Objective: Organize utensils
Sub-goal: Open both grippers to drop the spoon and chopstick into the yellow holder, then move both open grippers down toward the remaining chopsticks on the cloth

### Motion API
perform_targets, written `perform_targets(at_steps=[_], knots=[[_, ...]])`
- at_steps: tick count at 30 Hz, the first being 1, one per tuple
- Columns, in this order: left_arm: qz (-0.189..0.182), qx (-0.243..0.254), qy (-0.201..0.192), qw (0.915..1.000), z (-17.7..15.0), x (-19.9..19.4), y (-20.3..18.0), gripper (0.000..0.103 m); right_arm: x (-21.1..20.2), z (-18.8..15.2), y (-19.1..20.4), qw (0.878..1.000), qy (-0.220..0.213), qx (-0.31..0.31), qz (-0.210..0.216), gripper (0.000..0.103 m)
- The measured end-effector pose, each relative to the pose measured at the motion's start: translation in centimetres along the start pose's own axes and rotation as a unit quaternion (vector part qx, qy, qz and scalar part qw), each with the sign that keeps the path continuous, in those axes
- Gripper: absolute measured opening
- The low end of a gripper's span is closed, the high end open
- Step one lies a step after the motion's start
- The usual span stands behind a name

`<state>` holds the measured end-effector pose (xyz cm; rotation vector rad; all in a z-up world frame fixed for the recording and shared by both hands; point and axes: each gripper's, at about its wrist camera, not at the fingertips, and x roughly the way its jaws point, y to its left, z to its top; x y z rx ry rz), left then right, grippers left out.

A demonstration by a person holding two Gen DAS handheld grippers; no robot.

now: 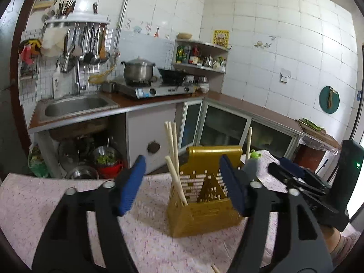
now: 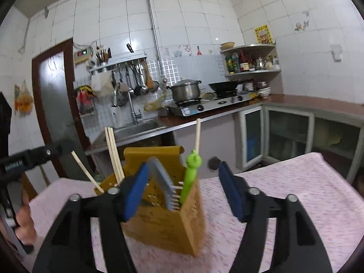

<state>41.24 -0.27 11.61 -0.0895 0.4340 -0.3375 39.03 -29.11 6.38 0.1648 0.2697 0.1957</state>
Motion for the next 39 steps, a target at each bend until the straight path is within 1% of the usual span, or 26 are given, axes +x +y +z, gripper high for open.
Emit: perform_targets(at_steps=[1, 3, 4, 5, 7, 9, 12, 15, 21, 24, 27, 30, 33, 36, 39], knots=[[0.002, -0.006, 0.005, 1.0, 0.0, -0.5, 0.2, 0.076, -0.8, 0.1, 0.0, 1.0, 0.003, -0.002, -0.004, 0.065], [0.014, -0.017, 0.018, 0.9996, -0.3, -1.3, 0.6, 0.085, -2.3, 0.3, -0.2, 1.0, 0.013, -0.011, -0.026, 0.071], [0.02, -0.021, 0.026, 0.9992, -0.6, -1.6, 0.7, 0.091, -2.9, 0.3, -0.2, 0.999, 0.024, -0.017, -0.037, 0.074], [0.027, -0.027, 0.037, 0.9986, -1.1, -2.0, 0.9, 0.093, -3.5, 0.0, -0.3, 0.998, 0.04, -0.025, -0.051, 0.076], [0.028, -0.037, 0.057, 0.9973, -2.2, -2.7, 1.1, 0.095, -4.2, -0.5, -0.4, 0.995, 0.065, -0.036, -0.072, 0.078], [0.035, -0.042, 0.077, 0.9956, -3.5, -3.2, 1.3, 0.097, -5.0, -1.3, -0.4, 0.991, 0.09, -0.046, -0.087, 0.079], [0.045, -0.034, 0.097, 0.9937, -5.1, -3.6, 1.0, 0.098, -6.0, -2.9, -0.6, 0.985, 0.127, -0.049, -0.103, 0.08], [0.046, -0.031, 0.126, 0.9905, -7.1, -4.1, 0.7, 0.098, -6.7, -4.4, -0.8, 0.981, 0.159, -0.034, -0.105, 0.08], [0.055, -0.037, 0.158, 0.9852, -10.1, -4.9, 1.6, 0.098, -7.1, -7.9, -0.6, 0.972, 0.202, -0.031, -0.113, 0.08], [0.064, -0.046, 0.166, 0.9829, -11.6, -5.2, 2.4, 0.098, -7.0, -9.0, 0.0, 0.97, 0.214, -0.025, -0.115, 0.08], [0.093, -0.034, 0.164, 0.9815, -13.3, -5.4, 2.6, 0.098, -6.8, -10.0, 0.7, 0.969, 0.217, -0.015, -0.114, 0.08], [0.09, -0.037, 0.177, 0.9795, -15.1, -5.1, 2.8, 0.098, -6.3, -11.0, 2.0, 0.968, 0.225, -0.018, -0.107, 0.08], [0.098, -0.049, 0.187, 0.9763, -16.4, -4.6, 3.5, 0.098, -5.7, -11.5, 3.3, 0.968, 0.226, -0.032, -0.109, 0.08], [0.104, -0.045, 0.186, 0.976, -16.8, -4.5, 4.0, 0.098, -4.8, -12.0, 4.5, 0.966, 0.235, -0.034, -0.103, 0.08], [0.118, -0.038, 0.181, 0.9756, -17.0, -4.5, 4.4, 0.098, -3.6, -12.6, 5.9, 0.963, 0.249, -0.044, -0.093, 0.079]])
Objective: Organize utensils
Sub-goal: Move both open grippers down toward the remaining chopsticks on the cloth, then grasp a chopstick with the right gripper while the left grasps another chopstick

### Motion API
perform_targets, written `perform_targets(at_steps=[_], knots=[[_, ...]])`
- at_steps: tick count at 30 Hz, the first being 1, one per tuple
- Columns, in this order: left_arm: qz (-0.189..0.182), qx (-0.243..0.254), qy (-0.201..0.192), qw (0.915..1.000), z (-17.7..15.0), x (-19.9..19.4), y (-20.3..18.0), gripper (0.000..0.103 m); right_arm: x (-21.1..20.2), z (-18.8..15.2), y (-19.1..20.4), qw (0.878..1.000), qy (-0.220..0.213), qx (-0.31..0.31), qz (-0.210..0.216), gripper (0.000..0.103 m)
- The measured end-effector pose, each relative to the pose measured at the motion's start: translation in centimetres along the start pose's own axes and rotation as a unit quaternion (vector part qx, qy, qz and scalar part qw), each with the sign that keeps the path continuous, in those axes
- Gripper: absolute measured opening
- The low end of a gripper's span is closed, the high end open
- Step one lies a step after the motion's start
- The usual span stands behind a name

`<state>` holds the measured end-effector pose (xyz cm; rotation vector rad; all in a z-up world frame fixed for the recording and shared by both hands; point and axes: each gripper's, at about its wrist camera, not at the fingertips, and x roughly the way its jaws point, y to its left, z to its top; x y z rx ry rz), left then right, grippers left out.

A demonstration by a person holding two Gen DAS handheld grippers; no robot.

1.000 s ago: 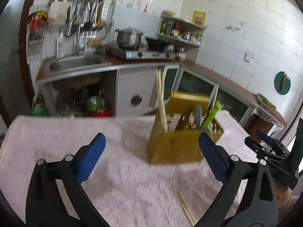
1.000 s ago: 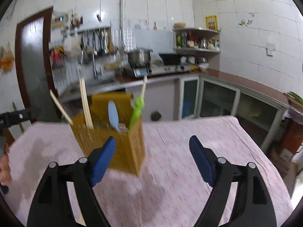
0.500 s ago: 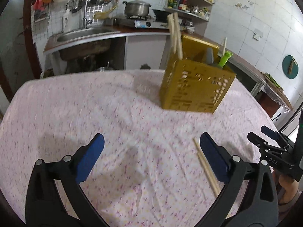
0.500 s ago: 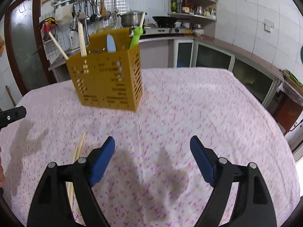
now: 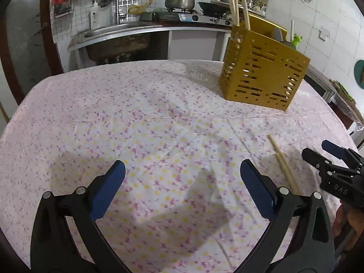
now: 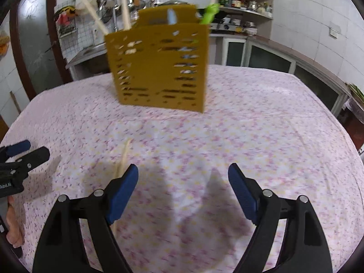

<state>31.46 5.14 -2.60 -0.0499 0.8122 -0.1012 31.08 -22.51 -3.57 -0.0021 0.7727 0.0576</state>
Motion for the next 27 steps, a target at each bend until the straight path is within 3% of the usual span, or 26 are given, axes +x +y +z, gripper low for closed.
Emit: perform_targets(at_steps=[3, 5, 8, 14, 19, 23, 27], knots=[[-0.006, -0.007, 0.013, 0.9999, -0.3, 0.7, 0.4, 0.098, 0.4, 0.0, 1.7, 1.0, 0.007, -0.02, 0.005, 0.076], [-0.012, -0.017, 0.025, 0.9995, -0.3, 1.1, 0.8, 0.098, 0.8, 0.1, 2.5, 0.999, 0.014, -0.034, 0.005, 0.061], [-0.016, -0.023, 0.029, 0.9992, -0.4, 1.2, 1.1, 0.098, 1.8, 0.1, 2.7, 0.999, 0.039, -0.034, 0.017, 0.052], [-0.017, -0.025, 0.038, 0.9988, -0.5, 1.7, 1.1, 0.098, 1.5, 0.3, 2.4, 0.999, 0.027, -0.011, 0.042, 0.047], [-0.017, -0.024, 0.038, 0.9988, -0.5, 1.7, 1.0, 0.098, 1.9, 0.4, 3.0, 0.998, 0.034, -0.022, 0.057, 0.038], [-0.014, -0.021, 0.041, 0.9988, -0.6, 1.9, 0.8, 0.098, 1.4, 0.5, 3.5, 0.997, 0.021, -0.032, 0.069, 0.038], [-0.014, -0.018, 0.041, 0.9989, -0.6, 2.0, 0.7, 0.098, 2.0, 0.4, 4.3, 0.996, 0.036, -0.049, 0.065, 0.034]])
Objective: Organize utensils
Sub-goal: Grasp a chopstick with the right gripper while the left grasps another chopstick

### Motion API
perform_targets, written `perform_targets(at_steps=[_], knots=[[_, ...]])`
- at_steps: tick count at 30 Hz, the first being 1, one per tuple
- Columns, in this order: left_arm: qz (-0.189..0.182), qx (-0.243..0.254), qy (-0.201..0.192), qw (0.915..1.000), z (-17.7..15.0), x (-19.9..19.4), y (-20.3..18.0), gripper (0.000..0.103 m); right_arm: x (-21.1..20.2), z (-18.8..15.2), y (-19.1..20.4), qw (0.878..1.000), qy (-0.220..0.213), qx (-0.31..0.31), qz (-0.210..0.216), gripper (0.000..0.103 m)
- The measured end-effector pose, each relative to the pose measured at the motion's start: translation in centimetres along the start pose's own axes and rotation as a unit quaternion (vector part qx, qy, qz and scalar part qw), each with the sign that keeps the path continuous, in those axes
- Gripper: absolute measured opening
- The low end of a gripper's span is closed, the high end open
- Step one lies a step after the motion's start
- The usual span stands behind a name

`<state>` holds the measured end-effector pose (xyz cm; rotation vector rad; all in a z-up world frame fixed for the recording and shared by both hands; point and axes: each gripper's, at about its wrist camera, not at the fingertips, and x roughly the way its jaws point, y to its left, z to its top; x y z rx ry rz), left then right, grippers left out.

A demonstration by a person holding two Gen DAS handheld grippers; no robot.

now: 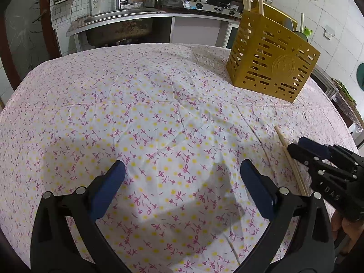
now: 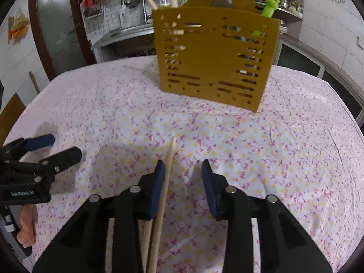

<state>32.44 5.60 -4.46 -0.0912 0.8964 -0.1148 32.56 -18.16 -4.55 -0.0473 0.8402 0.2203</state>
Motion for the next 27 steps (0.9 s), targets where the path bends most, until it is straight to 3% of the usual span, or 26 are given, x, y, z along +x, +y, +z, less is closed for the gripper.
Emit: perform_targets(at_steps=[9, 11, 14, 20, 27], knots=[[0.0, -0.004, 0.003, 1.0, 0.0, 0.2, 0.2, 0.098, 0.5, 0.2, 1.1, 0.999, 0.026, -0.023, -0.033, 0.029], [0.002, -0.002, 0.004, 1.0, -0.1, 0.2, 0.1, 0.098, 0.7, 0.5, 1.4, 0.999, 0.032, -0.03, -0.03, 0.013], [0.008, 0.0, 0.004, 1.0, -0.1, 0.1, -0.2, 0.098, 0.7, 1.2, 1.2, 0.998, 0.038, -0.034, -0.022, 0.006], [-0.015, -0.019, 0.032, 0.9992, 0.0, 0.3, -1.5, 0.098, -0.7, 0.4, -2.4, 0.999, 0.036, -0.016, -0.011, 0.006], [-0.049, -0.031, 0.061, 0.9965, -0.2, 0.1, -5.9, 0.098, -2.1, -0.5, -7.2, 1.0, 0.021, 0.02, -0.011, 0.006]])
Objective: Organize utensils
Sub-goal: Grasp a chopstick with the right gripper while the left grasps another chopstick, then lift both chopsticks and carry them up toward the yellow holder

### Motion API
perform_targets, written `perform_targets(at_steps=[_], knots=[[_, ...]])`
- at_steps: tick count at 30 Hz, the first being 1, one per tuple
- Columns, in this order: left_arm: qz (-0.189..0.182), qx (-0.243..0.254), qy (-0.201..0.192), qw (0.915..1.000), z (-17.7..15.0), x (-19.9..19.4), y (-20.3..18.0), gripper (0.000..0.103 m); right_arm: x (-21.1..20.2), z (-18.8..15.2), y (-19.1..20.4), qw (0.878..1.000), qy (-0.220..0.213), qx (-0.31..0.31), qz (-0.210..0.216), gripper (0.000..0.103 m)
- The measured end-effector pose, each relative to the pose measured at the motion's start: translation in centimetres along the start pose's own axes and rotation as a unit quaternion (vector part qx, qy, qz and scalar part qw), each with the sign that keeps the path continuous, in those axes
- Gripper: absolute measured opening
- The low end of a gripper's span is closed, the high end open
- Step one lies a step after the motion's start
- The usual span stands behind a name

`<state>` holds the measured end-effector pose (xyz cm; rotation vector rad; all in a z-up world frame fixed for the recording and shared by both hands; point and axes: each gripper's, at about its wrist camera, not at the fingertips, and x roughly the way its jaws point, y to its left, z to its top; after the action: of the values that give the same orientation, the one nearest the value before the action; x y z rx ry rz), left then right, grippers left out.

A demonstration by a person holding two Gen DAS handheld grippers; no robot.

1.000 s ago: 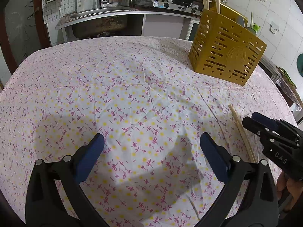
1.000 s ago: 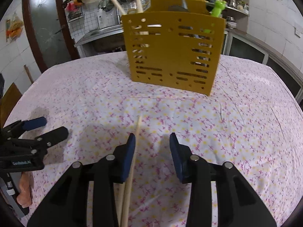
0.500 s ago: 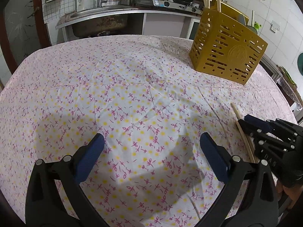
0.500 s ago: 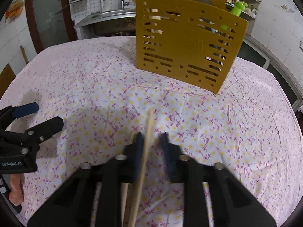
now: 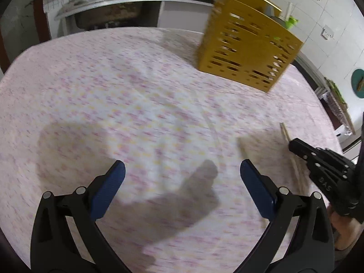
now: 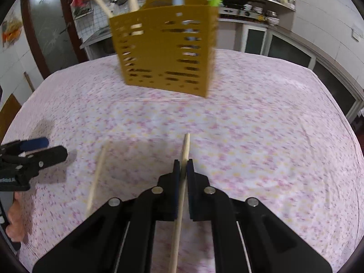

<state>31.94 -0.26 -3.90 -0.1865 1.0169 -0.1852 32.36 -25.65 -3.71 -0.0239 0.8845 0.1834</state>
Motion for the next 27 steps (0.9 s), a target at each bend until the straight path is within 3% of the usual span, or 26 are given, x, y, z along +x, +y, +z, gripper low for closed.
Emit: perform_targets(at_steps=[3, 7, 13, 16, 17, 20, 23, 27], knots=[[0.002, 0.007, 0.006, 1.0, -0.2, 0.4, -2.1, 0.096, -0.7, -0.2, -1.9, 1.0, -0.005, 0.01, -0.007, 0.006], [0.012, 0.02, 0.021, 0.9995, -0.4, 1.5, -4.9, 0.085, -1.3, -0.5, -3.9, 1.0, -0.011, 0.023, -0.011, 0.006], [0.083, 0.053, 0.033, 0.9946, 0.1, 3.2, -7.6, 0.073, -1.4, -0.7, -5.4, 0.999, -0.012, 0.032, -0.008, 0.006], [0.096, 0.075, 0.04, 0.9918, 0.6, 3.6, -8.4, 0.056, -1.3, -0.3, -5.3, 0.999, -0.009, 0.034, -0.006, 0.006], [0.094, 0.082, 0.044, 0.9912, 0.9, 3.6, -8.6, 0.043, -1.4, -0.4, -5.1, 0.999, -0.009, 0.034, -0.006, 0.006], [0.083, 0.094, 0.062, 0.9901, 1.7, 3.9, -9.4, 0.017, -1.4, 0.0, -4.8, 0.999, -0.005, 0.035, -0.004, 0.006], [0.079, 0.105, 0.077, 0.9883, 2.0, 3.8, -9.7, 0.009, -1.5, 0.0, -4.2, 1.0, 0.002, 0.024, -0.004, 0.006], [0.071, 0.107, 0.088, 0.9878, 2.6, 4.2, -9.8, 0.009, -1.5, 0.2, -4.0, 1.0, 0.011, 0.026, -0.001, 0.006]])
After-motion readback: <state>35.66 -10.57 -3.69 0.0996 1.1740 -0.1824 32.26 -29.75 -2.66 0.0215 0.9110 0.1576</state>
